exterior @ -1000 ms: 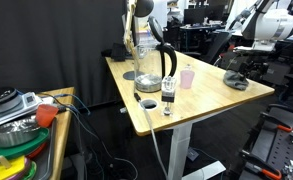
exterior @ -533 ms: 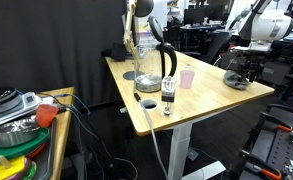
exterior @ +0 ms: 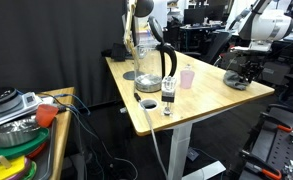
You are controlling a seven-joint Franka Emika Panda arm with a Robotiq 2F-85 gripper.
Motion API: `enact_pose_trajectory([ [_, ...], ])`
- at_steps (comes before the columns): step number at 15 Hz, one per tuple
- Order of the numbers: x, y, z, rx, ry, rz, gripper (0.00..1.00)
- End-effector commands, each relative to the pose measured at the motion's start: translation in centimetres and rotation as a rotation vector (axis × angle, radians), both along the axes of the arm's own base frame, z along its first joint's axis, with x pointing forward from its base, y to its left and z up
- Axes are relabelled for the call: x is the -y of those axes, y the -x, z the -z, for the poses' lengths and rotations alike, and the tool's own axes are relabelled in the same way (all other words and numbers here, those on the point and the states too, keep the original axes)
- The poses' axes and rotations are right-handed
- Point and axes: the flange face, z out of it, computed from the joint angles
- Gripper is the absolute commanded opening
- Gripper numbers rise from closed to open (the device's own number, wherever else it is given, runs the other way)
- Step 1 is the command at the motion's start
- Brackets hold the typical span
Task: Fold the towel
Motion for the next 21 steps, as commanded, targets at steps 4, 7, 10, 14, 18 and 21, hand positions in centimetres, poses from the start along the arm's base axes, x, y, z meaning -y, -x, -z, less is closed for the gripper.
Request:
enact_pose_trajectory([
  [4, -0.3, -0.8, -0.4, 0.008, -0.012, -0.002, 0.12],
  [7, -0.4, -1.0, -0.4, 0.009, -0.011, -0.005, 0.0],
  [10, -0.3, -1.0, -0.5, 0.01, -0.012, -0.004, 0.02],
  [14, -0.8, -1.1, -1.3, 0.018, -0.032, -0.012, 0.05],
  [18, -2.1, -1.5, -3.8, 0.047, -0.093, -0.034, 0.03],
  [21, -2.9, -1.7, -5.7, 0.056, -0.154, -0.05, 0.06],
])
